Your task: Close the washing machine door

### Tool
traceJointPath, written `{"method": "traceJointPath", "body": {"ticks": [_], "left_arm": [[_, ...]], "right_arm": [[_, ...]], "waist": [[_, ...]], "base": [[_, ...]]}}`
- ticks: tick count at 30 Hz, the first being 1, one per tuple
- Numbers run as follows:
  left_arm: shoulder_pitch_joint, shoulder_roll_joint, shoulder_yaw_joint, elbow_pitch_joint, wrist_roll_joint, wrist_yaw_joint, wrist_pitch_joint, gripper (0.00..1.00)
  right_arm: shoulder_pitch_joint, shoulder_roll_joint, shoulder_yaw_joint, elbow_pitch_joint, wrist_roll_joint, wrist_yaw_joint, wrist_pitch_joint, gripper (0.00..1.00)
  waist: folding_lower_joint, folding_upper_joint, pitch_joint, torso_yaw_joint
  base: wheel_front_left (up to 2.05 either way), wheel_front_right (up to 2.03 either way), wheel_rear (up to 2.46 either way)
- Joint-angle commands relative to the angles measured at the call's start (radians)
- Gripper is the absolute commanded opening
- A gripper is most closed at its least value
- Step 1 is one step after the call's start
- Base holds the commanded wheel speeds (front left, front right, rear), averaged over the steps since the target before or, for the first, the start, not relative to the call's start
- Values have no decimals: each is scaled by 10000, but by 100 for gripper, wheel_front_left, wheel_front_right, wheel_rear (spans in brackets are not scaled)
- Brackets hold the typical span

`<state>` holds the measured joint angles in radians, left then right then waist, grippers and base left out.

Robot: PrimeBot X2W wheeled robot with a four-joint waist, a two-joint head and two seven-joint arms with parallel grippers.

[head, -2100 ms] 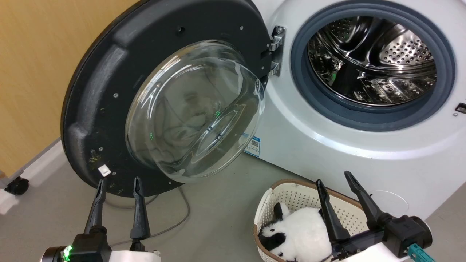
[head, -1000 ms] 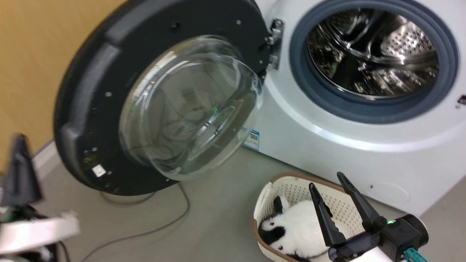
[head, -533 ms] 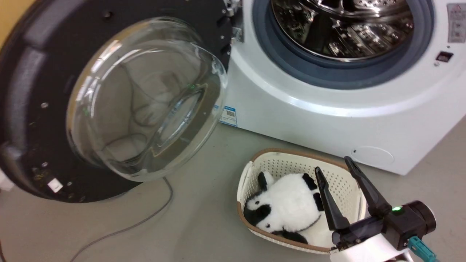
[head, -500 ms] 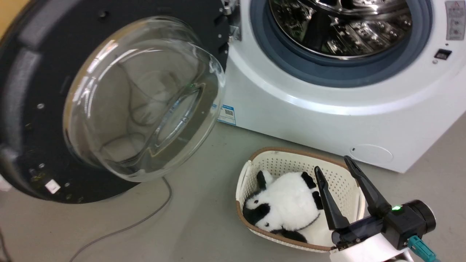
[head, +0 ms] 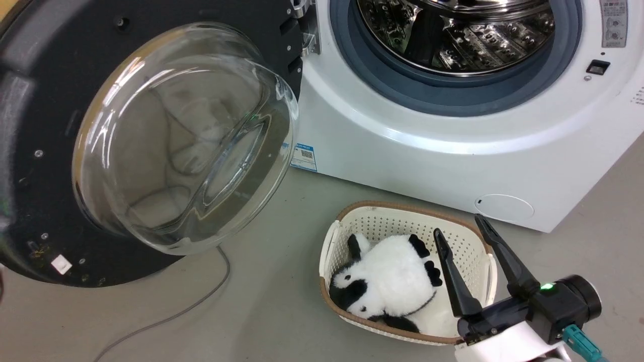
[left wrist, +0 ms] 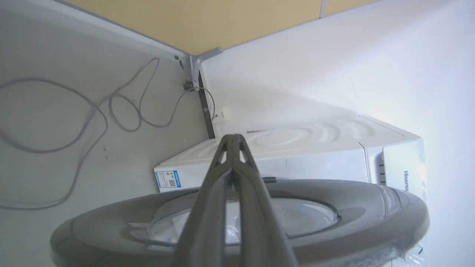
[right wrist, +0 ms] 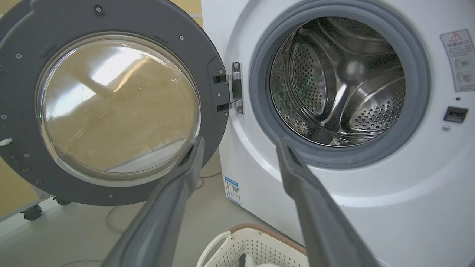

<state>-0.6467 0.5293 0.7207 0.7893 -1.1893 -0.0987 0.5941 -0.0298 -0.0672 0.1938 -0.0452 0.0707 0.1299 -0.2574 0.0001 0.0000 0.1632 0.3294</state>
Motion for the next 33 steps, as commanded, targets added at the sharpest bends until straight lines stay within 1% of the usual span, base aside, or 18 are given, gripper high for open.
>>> {"method": "traceJointPath", "body": {"ticks": [1, 4, 8, 10, 14, 16, 21, 28, 31, 33], "left_arm": [[4, -111, -93, -94, -176, -90, 568, 0], [296, -374, -317, -456, -560, -170, 1749, 0], [681, -734, -512, -1097, -970, -195, 2889, 0], [897, -882, -593, -1398, -1104, -132, 3337, 0], [1324, -1213, -679, -2157, -1383, 132, 4069, 0], [1653, -1349, -805, -2648, -1373, 142, 4350, 0], [2512, -2046, -1216, -4207, -1751, 282, 5493, 0], [4159, -3280, -2006, -7010, -1996, 975, 6716, 0], [4746, -3887, -2434, -8126, -2022, 1280, 6994, 0], [5071, -4182, -2739, -8714, -2027, 1449, 7125, 0]], "right_arm": [[-110, -10, 1, -25, -32, 8, -44, 100], [-104, 6, 24, -17, -36, 8, -44, 100], [-108, 28, 49, 10, -28, 8, -44, 100], [-102, 41, 60, 29, -10, 8, -44, 100], [-65, 74, 92, 73, 52, 8, -44, 100], [-41, 96, 89, 84, 94, 8, -44, 100], [60, 139, 52, 116, 180, 8, -44, 100], [215, 164, -20, 81, 260, 8, -44, 100], [248, 166, 12, 53, 328, 8, -44, 100], [267, 167, 22, 58, 344, 8, -44, 100]], "waist": [[-1, 0, -23, 32], [-1, 0, -69, 86], [-1, 0, -163, 140], [-1, 0, -221, 147], [-1, 0, -377, 107], [-1, 0, -470, 51], [-1, 0, -751, -124], [-1, 0, -1056, -552], [-1, 0, -1081, -771], [-1, 0, -1084, -948]], "base": [[0, 0, 0], [0, 0, 0], [0, 0, 0], [0, 0, 0], [0, 0, 0], [0, 0, 0], [0, 0, 0], [0, 0, 0], [0, 0, 0], [0, 0, 0]]}}
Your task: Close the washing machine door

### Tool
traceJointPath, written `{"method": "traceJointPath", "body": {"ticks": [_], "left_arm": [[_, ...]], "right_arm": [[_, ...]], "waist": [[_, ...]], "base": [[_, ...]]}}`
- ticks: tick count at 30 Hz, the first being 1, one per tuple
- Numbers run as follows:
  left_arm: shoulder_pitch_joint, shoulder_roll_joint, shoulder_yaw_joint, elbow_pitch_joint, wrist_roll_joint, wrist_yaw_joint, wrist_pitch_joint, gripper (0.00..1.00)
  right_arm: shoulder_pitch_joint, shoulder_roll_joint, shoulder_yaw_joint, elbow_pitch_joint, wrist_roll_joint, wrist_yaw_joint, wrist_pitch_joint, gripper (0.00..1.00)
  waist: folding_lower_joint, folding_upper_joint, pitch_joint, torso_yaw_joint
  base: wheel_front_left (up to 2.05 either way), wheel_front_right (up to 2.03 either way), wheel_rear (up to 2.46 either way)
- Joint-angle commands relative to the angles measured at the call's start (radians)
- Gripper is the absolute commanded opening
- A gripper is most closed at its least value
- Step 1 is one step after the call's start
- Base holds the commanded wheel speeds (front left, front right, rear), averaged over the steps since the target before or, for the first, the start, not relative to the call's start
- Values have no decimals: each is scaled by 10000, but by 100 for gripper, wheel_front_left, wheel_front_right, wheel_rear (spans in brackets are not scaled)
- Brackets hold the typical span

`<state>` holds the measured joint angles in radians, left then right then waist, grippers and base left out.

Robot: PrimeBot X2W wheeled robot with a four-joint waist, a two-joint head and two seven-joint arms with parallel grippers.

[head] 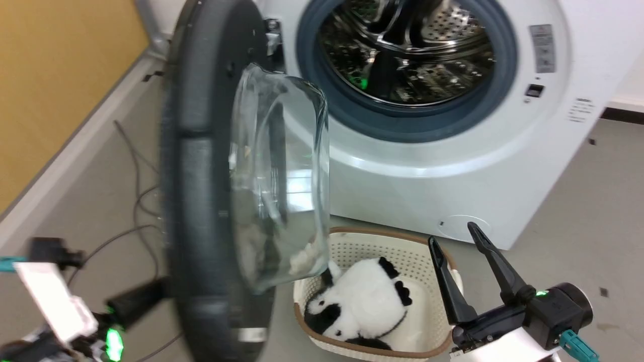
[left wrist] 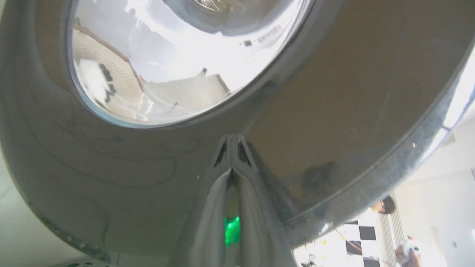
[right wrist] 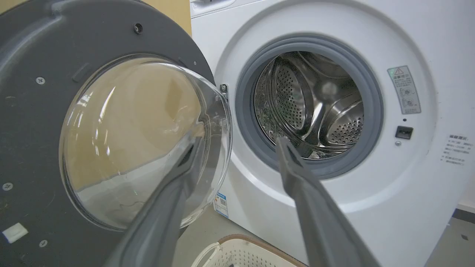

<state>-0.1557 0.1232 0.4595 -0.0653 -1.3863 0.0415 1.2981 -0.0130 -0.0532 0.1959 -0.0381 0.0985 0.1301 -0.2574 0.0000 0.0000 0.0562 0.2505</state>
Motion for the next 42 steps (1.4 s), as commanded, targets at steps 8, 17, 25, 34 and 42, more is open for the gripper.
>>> {"method": "traceJointPath", "body": {"ticks": [8, 17, 25, 34, 42], "left_arm": [[861, -641, -1348, -1067, -241, 5, -92, 0], [980, -725, -2898, -332, -575, -741, -1825, 0], [411, -728, -4065, 788, -1002, -1297, -4159, 0], [-967, -729, -4779, 2456, -1427, -1646, -7798, 0], [-2459, -729, -5507, 3471, -1349, -1716, -10780, 0]], "right_arm": [[-12, 28, 8, -45, 16, 6, -44, 100], [-112, 29, -50, -65, -41, 6, -44, 100], [-184, 29, -189, -155, -7, 6, -44, 100], [-230, 29, -258, -219, 181, 6, -44, 100], [-232, 30, -148, -222, 370, 6, -44, 100]], "waist": [[0, 0, 220, -1129], [0, 0, 574, -2685], [0, 0, 1030, -4066], [0, 0, 1424, -5366], [0, 0, 1554, -6089]], "base": [[0, 0, 0], [0, 0, 0], [0, 0, 0], [0, 0, 0], [0, 0, 0]]}}
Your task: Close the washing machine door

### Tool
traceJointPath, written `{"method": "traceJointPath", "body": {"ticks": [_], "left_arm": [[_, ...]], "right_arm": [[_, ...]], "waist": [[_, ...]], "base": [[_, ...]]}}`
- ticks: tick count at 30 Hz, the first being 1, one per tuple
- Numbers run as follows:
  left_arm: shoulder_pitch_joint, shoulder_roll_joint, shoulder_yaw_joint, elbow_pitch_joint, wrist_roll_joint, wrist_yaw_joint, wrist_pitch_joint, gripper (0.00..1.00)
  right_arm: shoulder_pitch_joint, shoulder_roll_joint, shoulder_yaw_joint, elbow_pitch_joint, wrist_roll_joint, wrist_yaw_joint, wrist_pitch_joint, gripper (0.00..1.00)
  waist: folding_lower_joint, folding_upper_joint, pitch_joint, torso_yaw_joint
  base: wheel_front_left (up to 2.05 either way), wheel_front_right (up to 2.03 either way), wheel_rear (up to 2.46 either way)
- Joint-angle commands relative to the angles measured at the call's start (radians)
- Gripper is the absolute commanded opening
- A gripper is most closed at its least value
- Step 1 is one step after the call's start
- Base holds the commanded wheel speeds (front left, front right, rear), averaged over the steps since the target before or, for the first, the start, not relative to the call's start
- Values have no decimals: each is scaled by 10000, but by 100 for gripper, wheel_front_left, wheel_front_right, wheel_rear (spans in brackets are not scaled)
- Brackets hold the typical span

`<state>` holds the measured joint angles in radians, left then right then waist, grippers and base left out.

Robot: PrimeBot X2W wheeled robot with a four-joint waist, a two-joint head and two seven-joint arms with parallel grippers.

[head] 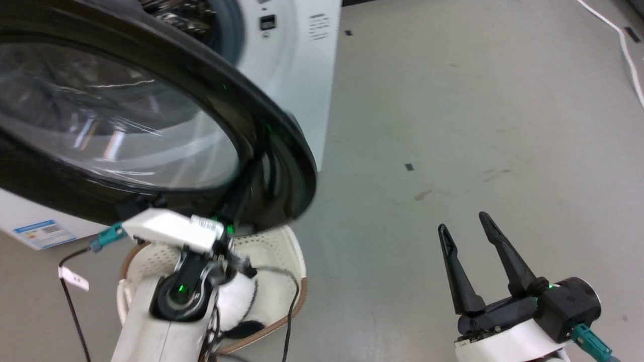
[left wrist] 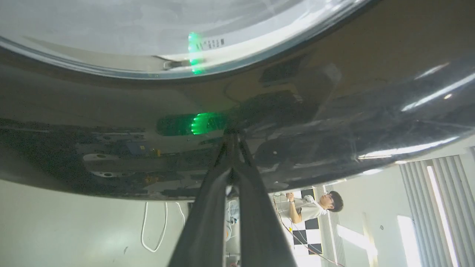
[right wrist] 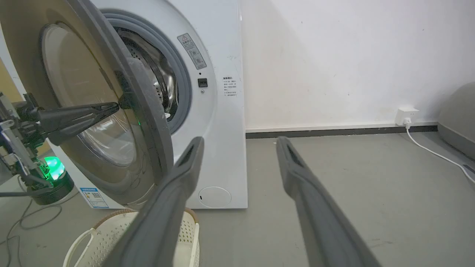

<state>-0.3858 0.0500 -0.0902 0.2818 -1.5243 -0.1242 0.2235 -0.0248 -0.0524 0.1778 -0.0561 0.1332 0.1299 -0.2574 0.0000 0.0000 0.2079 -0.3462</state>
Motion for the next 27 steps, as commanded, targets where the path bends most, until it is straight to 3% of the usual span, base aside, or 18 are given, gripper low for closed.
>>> {"method": "traceJointPath", "body": {"ticks": [1, 7, 16, 22, 23, 24, 27], "left_arm": [[-329, 3, -92, 113, 67, -61, -327, 0], [-929, 3, -537, 632, 183, -63, -1530, 0], [-264, 182, -1355, 335, 462, -64, -1664, 0], [819, 1406, -2886, -1060, 1538, -64, -1334, 0], [1017, 1718, -3132, -1265, 1785, -64, -1362, 0], [1306, 2419, -3673, -1600, 2550, -64, -1630, 0], [1534, 3352, -4289, -1696, 3990, -64, -2666, 0]], "right_arm": [[-115, 22, 50, -32, 32, 8, -44, 100], [-80, 22, 15, 13, 47, 8, -44, 100], [97, 22, -111, -4, -34, 8, -44, 100], [228, 22, -344, -33, -132, 8, -44, 100], [255, 22, -383, -41, -142, 8, -44, 100], [302, 22, -440, -62, -177, 8, -44, 100], [348, 22, -529, -86, -234, 8, -44, 100]], "waist": [[0, 0, 27, -174], [0, 0, -157, -273], [0, 0, -573, 290], [0, 0, -881, 1097], [0, 0, -933, 1247], [0, 0, -993, 1546], [0, 0, -1105, 2002]], "base": [[0, 0, 0], [0, 0, 0], [0, 0, 0], [0, 0, 0], [0, 0, 0], [0, 0, 0], [0, 0, 0]]}}
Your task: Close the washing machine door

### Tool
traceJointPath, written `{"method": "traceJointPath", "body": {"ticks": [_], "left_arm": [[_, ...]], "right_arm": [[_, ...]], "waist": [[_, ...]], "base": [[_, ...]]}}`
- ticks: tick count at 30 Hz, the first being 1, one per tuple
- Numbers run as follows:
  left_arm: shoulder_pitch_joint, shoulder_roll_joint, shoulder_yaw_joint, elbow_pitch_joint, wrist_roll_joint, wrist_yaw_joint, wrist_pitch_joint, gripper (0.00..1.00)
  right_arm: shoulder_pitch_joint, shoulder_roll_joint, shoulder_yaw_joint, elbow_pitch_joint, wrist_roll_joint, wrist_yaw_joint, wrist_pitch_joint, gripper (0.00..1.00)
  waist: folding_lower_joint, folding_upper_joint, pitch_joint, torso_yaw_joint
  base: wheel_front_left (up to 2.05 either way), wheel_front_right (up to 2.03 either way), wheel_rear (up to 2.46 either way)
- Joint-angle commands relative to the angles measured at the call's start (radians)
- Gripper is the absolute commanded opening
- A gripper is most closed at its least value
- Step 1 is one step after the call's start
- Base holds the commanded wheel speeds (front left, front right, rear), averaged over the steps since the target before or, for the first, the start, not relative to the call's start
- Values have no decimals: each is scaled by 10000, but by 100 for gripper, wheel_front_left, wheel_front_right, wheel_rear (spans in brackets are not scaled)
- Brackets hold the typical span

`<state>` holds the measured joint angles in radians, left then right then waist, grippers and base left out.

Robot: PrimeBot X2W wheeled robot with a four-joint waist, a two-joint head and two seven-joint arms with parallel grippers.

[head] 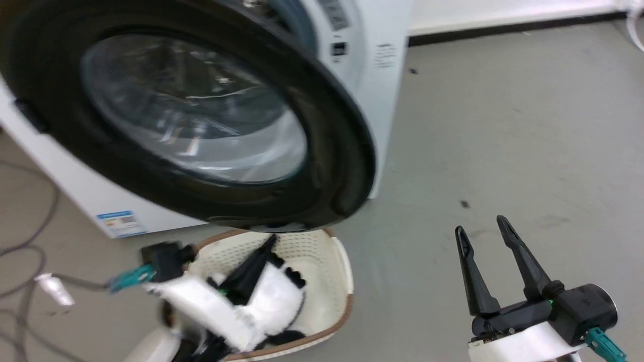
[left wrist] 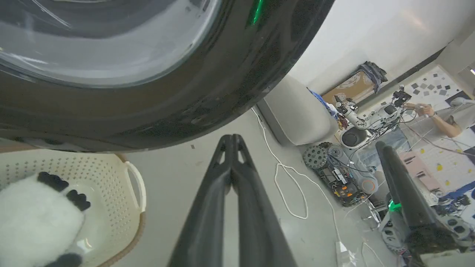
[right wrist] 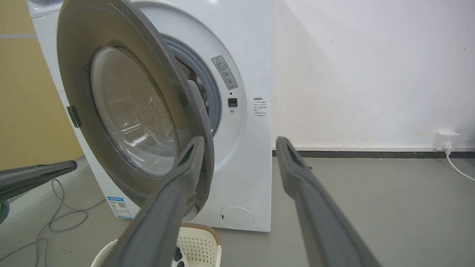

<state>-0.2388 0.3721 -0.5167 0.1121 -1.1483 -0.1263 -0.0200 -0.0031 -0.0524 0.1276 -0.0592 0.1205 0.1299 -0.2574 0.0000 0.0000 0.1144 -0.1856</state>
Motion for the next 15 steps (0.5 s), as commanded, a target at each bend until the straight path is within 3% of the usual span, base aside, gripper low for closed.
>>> {"method": "traceJointPath", "body": {"ticks": [1, 3, 7, 10, 15], "left_arm": [[92, 371, -102, 84, 746, -43, -729, 0], [132, 687, -124, 325, 1666, -43, -1679, 0], [208, 700, 417, 470, 2803, 165, -2342, 0], [588, -37, 2185, -199, 3762, 367, -2408, 0], [1804, -1328, 4421, -1612, 6550, 275, -2414, 0]], "right_arm": [[144, 22, -52, -64, -130, 8, -44, 100], [154, 22, -87, -76, -179, 8, -44, 100], [173, 22, -141, -101, -228, 8, -44, 100], [180, 22, -153, -120, -250, 8, -44, 100], [144, 22, -48, -134, -266, 8, -44, 100]], "waist": [[0, 0, -195, 536], [0, 0, -247, 786], [0, 0, -325, 1157], [0, 0, -378, 1465], [0, 0, -430, 1774]], "base": [[0, 0, 0], [0, 0, 0], [0, 0, 0], [0, 0, 0], [0, 0, 0]]}}
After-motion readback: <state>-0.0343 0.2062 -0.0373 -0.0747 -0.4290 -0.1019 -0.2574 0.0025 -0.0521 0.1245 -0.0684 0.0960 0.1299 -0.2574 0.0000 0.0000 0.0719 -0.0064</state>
